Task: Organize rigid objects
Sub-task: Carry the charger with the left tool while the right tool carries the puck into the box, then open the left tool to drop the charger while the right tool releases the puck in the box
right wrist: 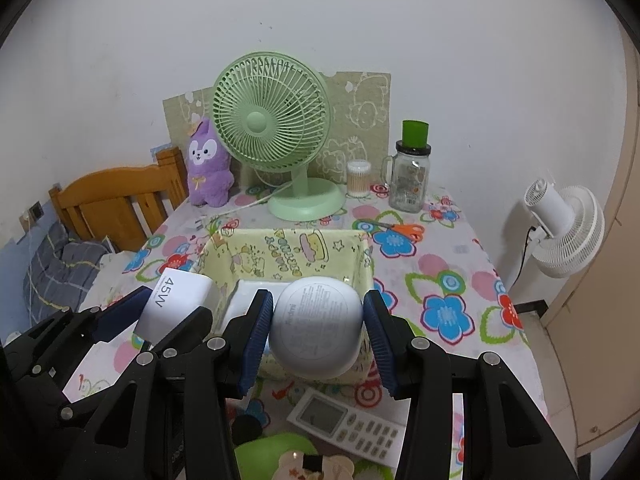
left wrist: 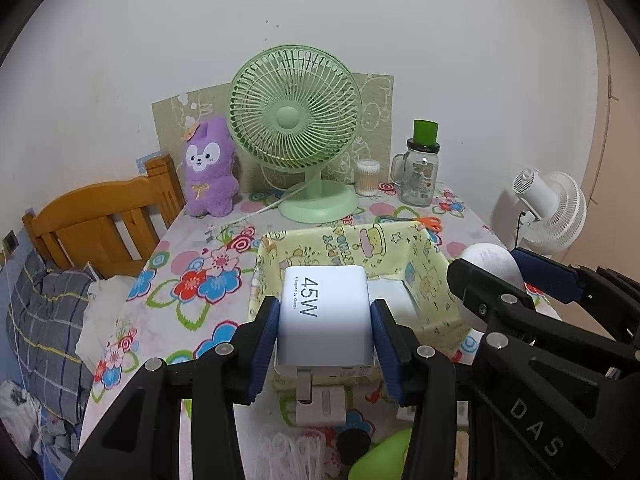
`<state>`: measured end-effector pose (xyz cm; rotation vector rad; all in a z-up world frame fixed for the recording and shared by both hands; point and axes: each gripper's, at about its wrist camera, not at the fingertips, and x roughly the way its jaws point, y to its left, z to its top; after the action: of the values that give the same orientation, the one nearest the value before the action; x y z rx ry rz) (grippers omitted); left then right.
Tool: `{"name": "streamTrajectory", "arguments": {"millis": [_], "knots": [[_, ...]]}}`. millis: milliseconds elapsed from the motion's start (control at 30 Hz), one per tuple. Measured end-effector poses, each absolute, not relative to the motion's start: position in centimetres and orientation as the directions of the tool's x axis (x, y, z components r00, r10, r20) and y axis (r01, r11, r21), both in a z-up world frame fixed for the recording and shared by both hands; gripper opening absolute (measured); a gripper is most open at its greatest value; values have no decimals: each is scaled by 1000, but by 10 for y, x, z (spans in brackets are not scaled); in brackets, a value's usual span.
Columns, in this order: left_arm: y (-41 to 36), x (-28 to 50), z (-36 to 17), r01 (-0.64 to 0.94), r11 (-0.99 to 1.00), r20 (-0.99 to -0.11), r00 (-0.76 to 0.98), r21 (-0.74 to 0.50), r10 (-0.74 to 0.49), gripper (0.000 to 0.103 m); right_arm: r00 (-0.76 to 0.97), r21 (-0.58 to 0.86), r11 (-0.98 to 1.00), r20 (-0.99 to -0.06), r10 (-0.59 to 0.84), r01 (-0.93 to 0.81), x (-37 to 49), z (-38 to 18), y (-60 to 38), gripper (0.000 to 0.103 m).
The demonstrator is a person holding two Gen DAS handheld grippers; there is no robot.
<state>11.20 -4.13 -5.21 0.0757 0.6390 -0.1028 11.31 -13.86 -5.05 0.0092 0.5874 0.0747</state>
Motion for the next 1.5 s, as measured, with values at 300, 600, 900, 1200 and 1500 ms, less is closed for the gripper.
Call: {"name": "streamTrajectory", "arguments": {"millis": [300, 600, 900, 1200, 1500], "knots": [[-42, 137, -55, 107, 993, -596, 801, 52, -55, 48, 832, 25, 997, -550, 73, -71, 137, -53, -138, 50], [-41, 173, -70, 92, 995, -629, 775, 33, -51, 48, 818, 34, 998, -572, 63, -52, 173, -65, -138, 50], [-37, 207, -89, 75, 997, -687, 724, -18, -67, 48, 803, 26, 999, -594, 51, -45, 205, -76, -135, 50], [-32, 231, -105, 56, 998, -725, 688, -1, -39, 48, 777, 44, 998, -628, 55, -35, 233, -92, -134, 50], [-34, 238, -116, 56, 998, -758, 652, 10, -29, 49, 735, 58, 998, -675, 63, -33, 246, -108, -135, 51]]}}
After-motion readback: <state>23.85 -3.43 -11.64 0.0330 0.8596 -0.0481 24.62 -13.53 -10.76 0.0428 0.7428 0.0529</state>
